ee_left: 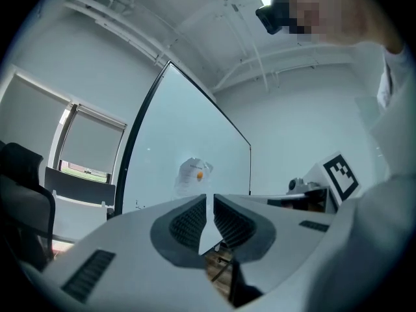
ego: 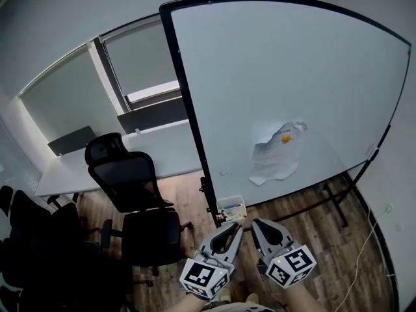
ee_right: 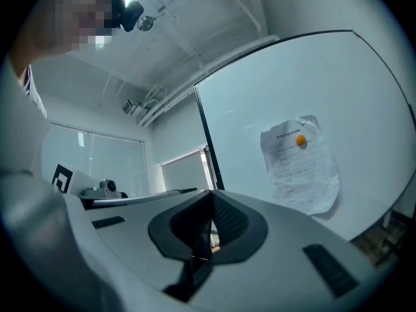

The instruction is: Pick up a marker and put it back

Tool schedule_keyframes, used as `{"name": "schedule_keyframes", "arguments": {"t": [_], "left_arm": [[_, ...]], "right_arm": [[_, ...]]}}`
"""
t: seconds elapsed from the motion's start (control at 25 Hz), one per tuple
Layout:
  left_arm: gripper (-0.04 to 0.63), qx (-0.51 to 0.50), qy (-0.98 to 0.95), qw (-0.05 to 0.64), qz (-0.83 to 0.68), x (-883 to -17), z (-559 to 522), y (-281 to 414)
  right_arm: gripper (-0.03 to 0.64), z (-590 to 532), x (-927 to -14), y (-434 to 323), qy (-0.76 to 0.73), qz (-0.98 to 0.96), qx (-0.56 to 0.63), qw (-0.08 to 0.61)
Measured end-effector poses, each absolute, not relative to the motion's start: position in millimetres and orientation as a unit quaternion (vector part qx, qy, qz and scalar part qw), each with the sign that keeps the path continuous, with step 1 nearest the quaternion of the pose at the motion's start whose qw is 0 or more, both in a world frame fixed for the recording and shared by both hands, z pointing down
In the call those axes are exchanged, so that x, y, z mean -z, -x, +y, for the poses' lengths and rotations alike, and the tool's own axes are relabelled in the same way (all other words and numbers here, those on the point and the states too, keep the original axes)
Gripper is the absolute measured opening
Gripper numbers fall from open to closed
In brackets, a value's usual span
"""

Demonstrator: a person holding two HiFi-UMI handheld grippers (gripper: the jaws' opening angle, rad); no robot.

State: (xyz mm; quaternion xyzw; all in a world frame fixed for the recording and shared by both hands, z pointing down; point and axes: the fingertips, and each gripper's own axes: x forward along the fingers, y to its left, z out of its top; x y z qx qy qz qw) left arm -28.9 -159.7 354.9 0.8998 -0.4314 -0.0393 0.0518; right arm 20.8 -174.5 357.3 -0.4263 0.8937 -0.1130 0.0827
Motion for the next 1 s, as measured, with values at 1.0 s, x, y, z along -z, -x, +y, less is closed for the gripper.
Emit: {"name": "schedule_keyframes", "arguments": {"t": [1.0], "left_arm": [[0.011, 0.039, -0.894, 0.059, -0.443, -359, -144, 22]], "right_arm": [[0.012, -153, -361, -16, 0.409, 0.903, 0.110, 0.064]]}}
